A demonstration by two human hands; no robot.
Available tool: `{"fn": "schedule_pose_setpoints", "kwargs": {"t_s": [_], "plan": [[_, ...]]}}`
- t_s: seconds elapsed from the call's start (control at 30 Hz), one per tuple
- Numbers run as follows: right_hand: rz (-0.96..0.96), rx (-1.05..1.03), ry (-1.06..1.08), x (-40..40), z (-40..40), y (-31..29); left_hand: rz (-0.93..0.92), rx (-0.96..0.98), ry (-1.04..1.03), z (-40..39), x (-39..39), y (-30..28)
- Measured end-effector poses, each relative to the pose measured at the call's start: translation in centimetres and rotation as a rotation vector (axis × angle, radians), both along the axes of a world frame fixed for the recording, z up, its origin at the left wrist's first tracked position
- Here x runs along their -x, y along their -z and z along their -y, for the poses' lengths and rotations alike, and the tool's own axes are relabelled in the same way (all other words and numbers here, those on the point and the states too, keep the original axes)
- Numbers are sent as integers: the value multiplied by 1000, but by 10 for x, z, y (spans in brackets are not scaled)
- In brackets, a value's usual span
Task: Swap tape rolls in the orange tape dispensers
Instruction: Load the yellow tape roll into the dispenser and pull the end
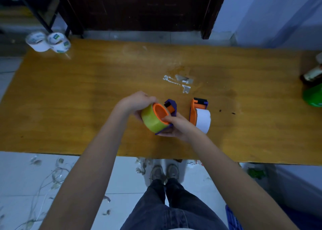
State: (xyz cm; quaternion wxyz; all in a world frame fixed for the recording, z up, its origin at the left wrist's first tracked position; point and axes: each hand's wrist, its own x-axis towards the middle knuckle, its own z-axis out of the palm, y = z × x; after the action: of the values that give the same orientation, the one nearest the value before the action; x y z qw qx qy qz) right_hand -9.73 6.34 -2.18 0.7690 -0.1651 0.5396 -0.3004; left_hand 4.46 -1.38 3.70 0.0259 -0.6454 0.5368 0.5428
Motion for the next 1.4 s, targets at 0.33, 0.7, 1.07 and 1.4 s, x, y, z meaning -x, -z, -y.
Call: {"fn": "schedule_pose_setpoints", "kwargs": {"t_s": [0.33,0.7,1.07,1.4], "plan": [[130,17,86,-1,-32,8,295,-85,378,2,21,-3],[137,14,124,19,-29,10,-290,258,284,-42,1,10],[72,130,97,26,-23,9,-320,608,365,-51,-1,-10],[-40,253,57,21,-25,0,-354,815,304,-64,-9,-9]]}}
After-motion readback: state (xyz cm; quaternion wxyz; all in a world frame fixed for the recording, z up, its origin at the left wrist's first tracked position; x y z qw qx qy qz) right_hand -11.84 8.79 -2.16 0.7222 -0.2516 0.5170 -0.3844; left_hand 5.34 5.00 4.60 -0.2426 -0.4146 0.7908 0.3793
